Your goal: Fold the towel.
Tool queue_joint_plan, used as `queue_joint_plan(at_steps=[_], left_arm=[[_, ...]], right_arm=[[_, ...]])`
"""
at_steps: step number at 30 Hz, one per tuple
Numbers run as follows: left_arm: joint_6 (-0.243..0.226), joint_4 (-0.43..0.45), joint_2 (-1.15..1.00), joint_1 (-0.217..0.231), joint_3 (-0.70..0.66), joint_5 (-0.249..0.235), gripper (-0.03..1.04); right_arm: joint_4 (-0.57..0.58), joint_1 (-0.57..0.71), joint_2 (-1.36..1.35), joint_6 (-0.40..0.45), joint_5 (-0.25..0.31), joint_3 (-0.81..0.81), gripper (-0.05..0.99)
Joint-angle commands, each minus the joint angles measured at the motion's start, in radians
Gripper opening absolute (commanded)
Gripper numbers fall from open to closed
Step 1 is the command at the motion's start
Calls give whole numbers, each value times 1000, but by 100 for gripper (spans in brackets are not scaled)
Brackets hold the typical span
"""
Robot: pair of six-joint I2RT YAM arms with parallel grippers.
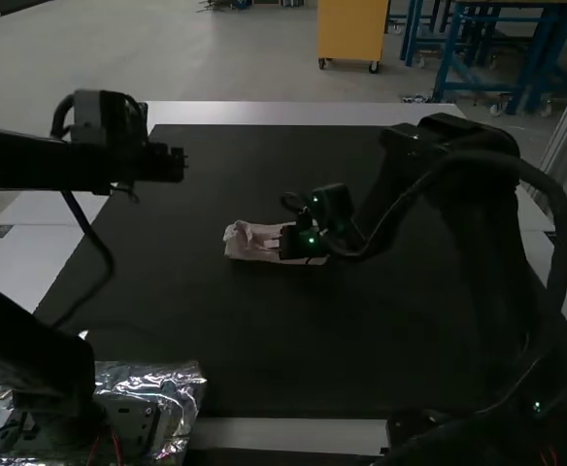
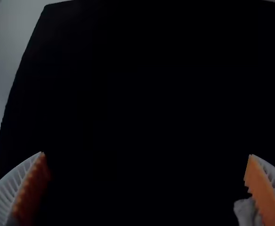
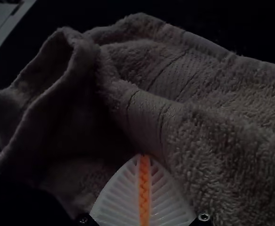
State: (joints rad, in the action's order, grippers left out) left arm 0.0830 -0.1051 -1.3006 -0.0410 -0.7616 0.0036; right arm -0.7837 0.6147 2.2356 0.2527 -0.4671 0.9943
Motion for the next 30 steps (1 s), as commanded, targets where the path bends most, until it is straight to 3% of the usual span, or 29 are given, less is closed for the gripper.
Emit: queue_joint_plan(at_steps=[1,6,8,11,12,18,22,30], left_arm=[[-8,15,61,-14,-50,-5,97],[-11,58,141,-11,-81,-5,97],[-19,74,172,-11,-93,-5,97],[-25,90,228,-14,-111,-5,97],[-28,93,248,-14,-119,-7,97],[-48,117,368,-16,-150,-5,97],[-54,140,443,-8,-148,-7,97],[-57,143,646,-7,-93,-30,97]], right_arm=[[0,-9,-67,43,-1,1,-2],[97,-69,-304,49,28,17,-1],[155,-93,-416,40,64,29,11],[208,-132,-580,33,108,35,44],[230,-145,-634,26,113,35,50],[393,-224,-924,11,108,26,57],[454,-279,-1128,11,107,-6,92],[558,-420,-1510,11,143,-115,92]])
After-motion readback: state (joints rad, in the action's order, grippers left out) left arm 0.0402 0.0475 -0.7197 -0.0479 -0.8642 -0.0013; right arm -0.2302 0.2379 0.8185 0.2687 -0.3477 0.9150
